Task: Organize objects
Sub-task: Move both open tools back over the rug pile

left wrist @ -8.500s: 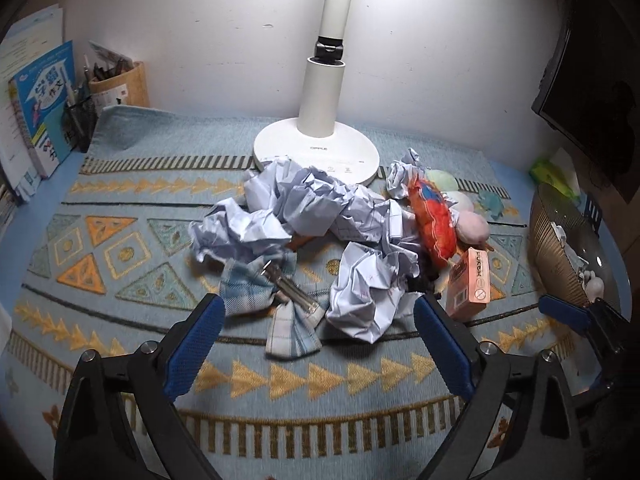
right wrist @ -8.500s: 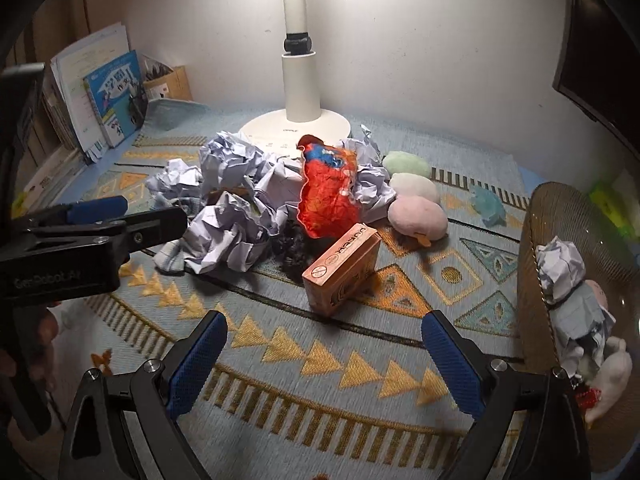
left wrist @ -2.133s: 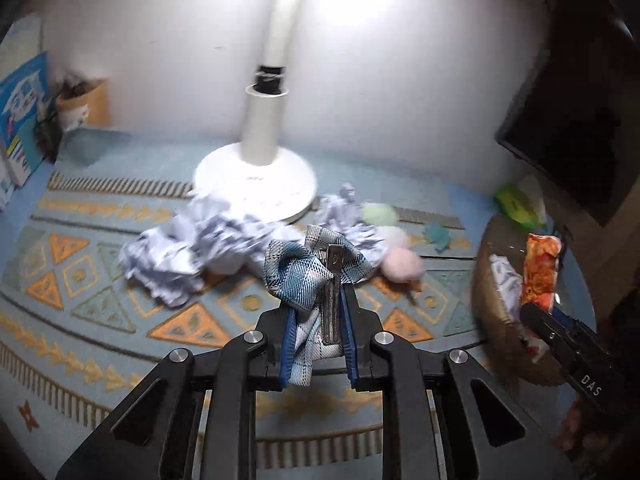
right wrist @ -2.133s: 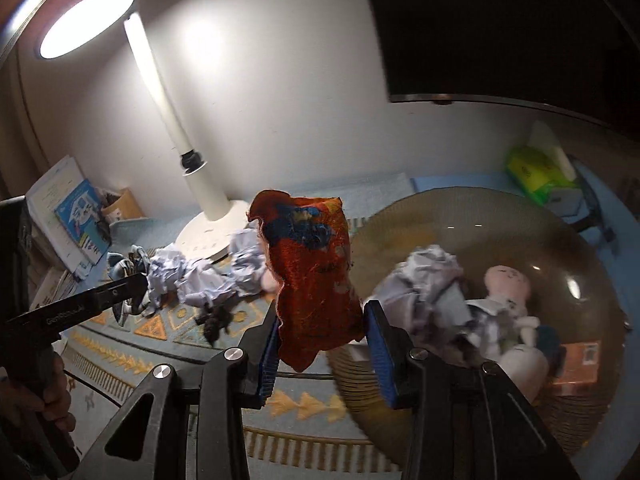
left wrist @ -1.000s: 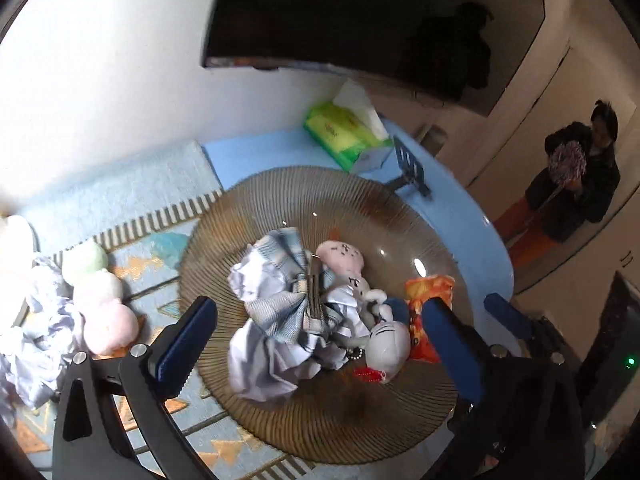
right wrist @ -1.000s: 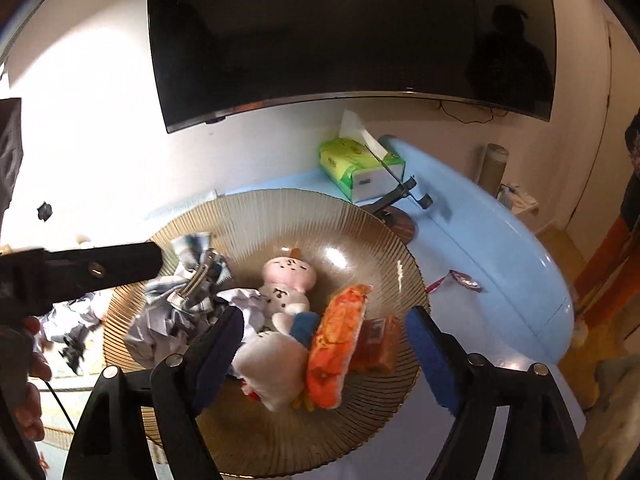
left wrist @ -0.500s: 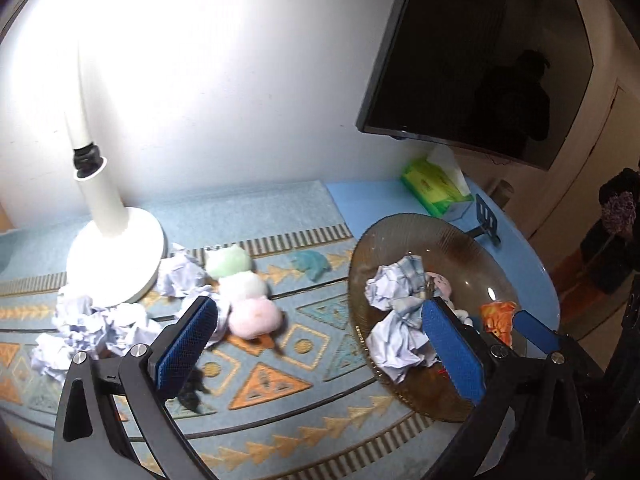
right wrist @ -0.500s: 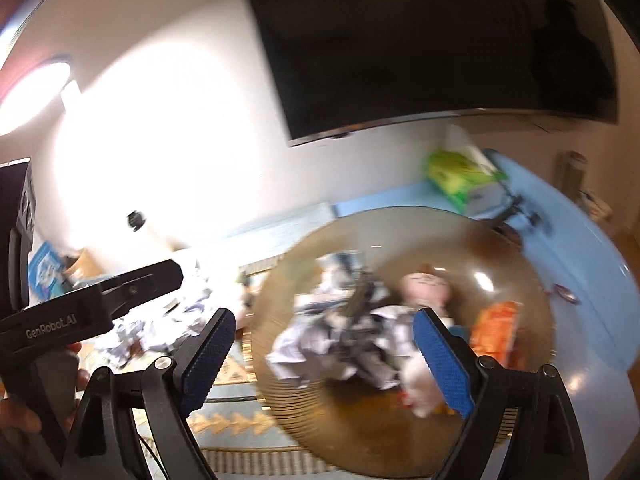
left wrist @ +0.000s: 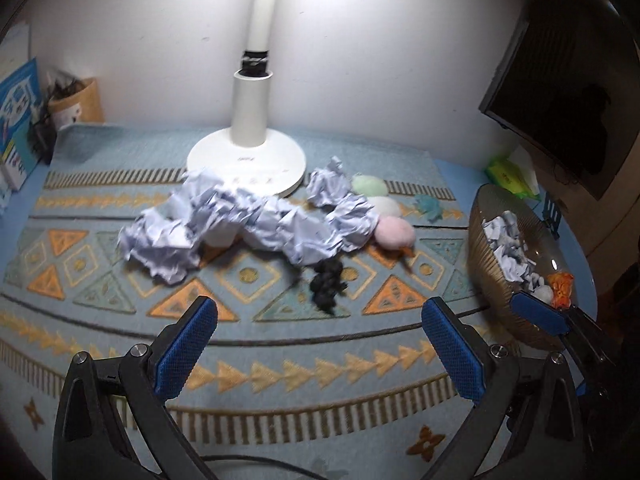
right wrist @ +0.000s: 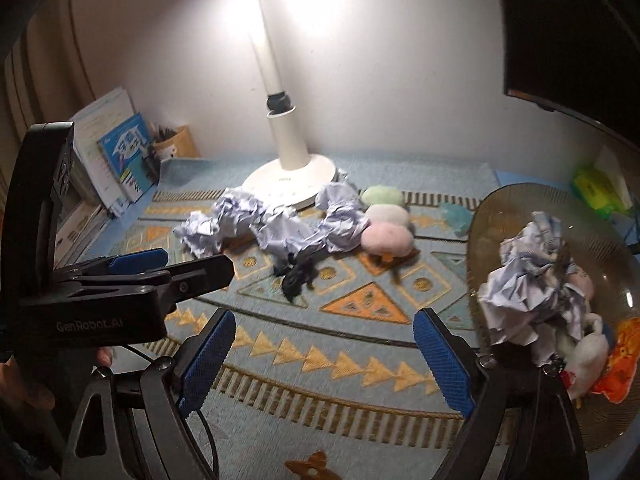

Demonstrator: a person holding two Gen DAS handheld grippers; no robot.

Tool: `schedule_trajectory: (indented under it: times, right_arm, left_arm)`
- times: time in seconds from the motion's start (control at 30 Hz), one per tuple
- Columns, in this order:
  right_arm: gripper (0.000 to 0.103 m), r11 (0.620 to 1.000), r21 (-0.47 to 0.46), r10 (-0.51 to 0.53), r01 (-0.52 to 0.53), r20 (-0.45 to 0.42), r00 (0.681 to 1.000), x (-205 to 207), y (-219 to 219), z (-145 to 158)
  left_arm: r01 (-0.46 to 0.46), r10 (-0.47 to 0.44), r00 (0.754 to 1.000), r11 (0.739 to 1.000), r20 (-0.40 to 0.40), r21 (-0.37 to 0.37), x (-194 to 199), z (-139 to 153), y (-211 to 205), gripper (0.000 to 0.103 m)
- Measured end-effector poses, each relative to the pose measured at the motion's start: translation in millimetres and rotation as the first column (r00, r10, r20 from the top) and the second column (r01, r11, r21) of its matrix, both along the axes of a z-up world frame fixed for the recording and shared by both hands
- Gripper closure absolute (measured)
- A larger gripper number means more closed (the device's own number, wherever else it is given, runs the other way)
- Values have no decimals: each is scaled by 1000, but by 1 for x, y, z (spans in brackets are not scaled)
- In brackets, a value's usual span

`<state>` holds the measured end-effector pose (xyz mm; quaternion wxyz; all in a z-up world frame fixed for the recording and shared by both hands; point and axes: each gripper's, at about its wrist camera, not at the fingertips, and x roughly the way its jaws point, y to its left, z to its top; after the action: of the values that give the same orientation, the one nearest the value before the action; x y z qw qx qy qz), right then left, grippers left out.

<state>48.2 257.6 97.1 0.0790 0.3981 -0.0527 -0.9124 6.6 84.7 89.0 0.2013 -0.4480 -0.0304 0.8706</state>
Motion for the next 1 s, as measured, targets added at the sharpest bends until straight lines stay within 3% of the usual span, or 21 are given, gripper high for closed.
schedule_trajectory:
  times: [0.1, 0.2, 0.4, 0.5, 0.63, 0.8, 0.87, 0.9, 0.97, 1.0]
  right_arm:
    - [13, 999, -4, 34, -34, 42, 999, -7, -7, -12]
    - [13, 999, 5, 52, -52, 48, 998, -16, -13, -19]
    - [13, 990, 95, 104, -106, 27, 994, -49, -30, -26]
    - [13, 986, 118, 118, -120, 24, 993, -71, -41, -28]
    - [13, 980, 131, 149, -149, 6, 989, -94, -58, -27]
    - [13, 959, 232, 170, -164, -6, 985, -117, -83, -39]
    - [14, 942, 296, 164, -157, 1, 986, -126, -92, -48]
    - [16, 932, 328, 156, -152, 16, 988, -130, -95, -54]
    - [38, 921, 356, 146, -158, 61, 987, -137, -97, -63]
    - [45, 926, 338, 146, -167, 87, 985, -139, -96, -65]
  left_arm:
    - [-104, 99, 991, 993, 89, 56, 1, -20, -31, 1]
    - [-229, 208, 963, 966, 172, 118, -4, -37, -60, 1]
    - [-367, 334, 917, 920, 219, 136, -28, -59, -103, 2]
    - [-371, 338, 914, 921, 223, 124, -50, -66, -109, 6]
    - [-337, 317, 930, 937, 187, 88, -72, -67, -102, 12]
    - [-334, 315, 935, 936, 164, 107, -95, -65, -99, 16]
    - [-342, 320, 932, 933, 171, 115, -104, -65, -101, 27]
    - [-342, 320, 930, 933, 180, 109, -109, -67, -100, 30]
    - [-322, 294, 934, 939, 201, 122, -117, -73, -100, 42]
    - [-309, 278, 938, 940, 205, 143, -118, -73, -99, 47]
